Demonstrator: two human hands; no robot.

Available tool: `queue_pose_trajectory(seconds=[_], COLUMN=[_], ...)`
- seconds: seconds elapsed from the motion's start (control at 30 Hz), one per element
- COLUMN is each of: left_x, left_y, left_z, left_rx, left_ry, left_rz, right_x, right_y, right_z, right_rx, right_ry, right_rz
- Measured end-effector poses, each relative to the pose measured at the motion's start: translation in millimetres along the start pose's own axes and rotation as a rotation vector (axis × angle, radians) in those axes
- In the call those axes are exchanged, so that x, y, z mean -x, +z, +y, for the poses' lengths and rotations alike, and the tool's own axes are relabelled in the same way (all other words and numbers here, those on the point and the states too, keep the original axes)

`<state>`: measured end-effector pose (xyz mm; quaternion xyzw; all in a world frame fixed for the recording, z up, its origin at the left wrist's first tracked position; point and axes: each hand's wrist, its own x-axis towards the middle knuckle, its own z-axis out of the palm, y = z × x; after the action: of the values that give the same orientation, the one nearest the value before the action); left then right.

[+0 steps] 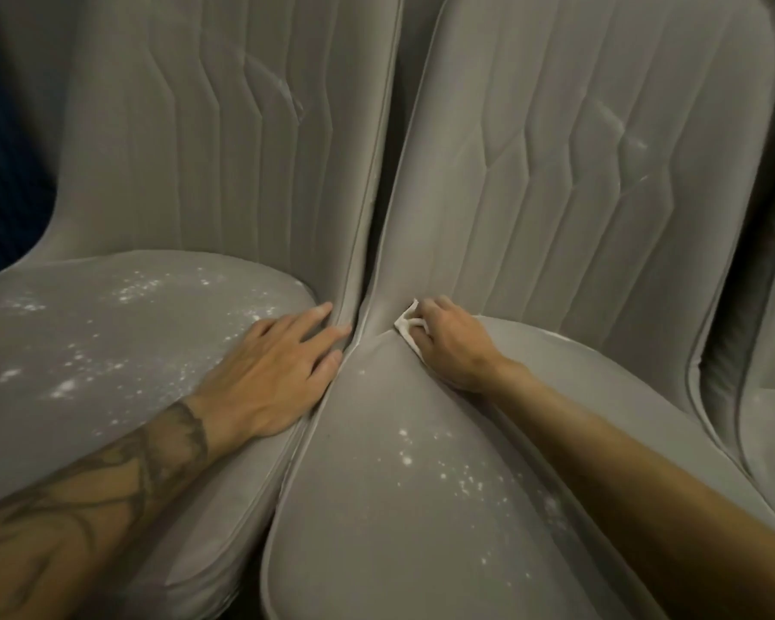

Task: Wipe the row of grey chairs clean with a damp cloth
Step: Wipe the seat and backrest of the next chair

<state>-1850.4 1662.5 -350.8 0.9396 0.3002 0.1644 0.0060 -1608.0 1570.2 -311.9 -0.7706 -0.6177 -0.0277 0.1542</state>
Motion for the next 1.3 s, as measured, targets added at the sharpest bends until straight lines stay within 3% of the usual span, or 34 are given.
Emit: queue_pose_trajectory(seconds=[0.13, 0.2, 0.4, 0.6, 0.67, 0.8, 0.9, 1.0, 1.07, 1.2, 1.3], left_x=[-0.9, -1.4, -1.8, -1.6, -1.3, -1.8, -1.0, 0.0, 0.0, -1.6, -0.5], left_y=[1.0, 1.3, -0.2, -3.3, -3.7, -3.5, -5.0, -6.0, -5.9, -6.1, -8.0], left_z=[0.3, -0.9, -0.2, 1.8, 1.4, 3.0, 1.3, 0.1, 0.2, 3.1, 3.8], left_rx=[0.002, 0.004, 0.023, 0.036, 0.045, 0.050, 0.047, 0.039, 0.042, 0.046, 0.051], left_ry=[0.007, 0.003, -0.002, -0.003, -0.005, -0.012, 0.003, 0.019, 0.015, -0.015, -0.012], left_rz=[0.001, -0.001, -0.020, -0.013, -0.016, -0.013, -0.013, -0.031, -0.033, -0.027, -0.032], right_x=[46.7, 58.1, 22.1, 73.4, 63.2, 30.7, 56.5, 89.4, 77.9, 41.8, 64.1], right_y=[3.9, -4.7, -7.3, -2.1, -6.7, -9.3, -0.5, -5.2, -11.3, -16.2, -5.4], right_z=[-25.1, -22.5, -11.8, -51.6, -47.4, -46.2, -59.9, -66.1, -59.7, -46.4, -54.8], right_rx=[-0.144, -0.172, -0.036, -0.187, -0.163, -0.104, -0.156, -0.224, -0.181, -0.086, -0.133], right_ry=[-0.340, -0.413, -0.033, -0.488, -0.463, -0.161, -0.341, -0.580, -0.537, -0.217, -0.322], right_rz=[-0.027, -0.091, -0.031, -0.107, -0.124, -0.066, -0.053, -0.160, -0.188, -0.117, -0.070])
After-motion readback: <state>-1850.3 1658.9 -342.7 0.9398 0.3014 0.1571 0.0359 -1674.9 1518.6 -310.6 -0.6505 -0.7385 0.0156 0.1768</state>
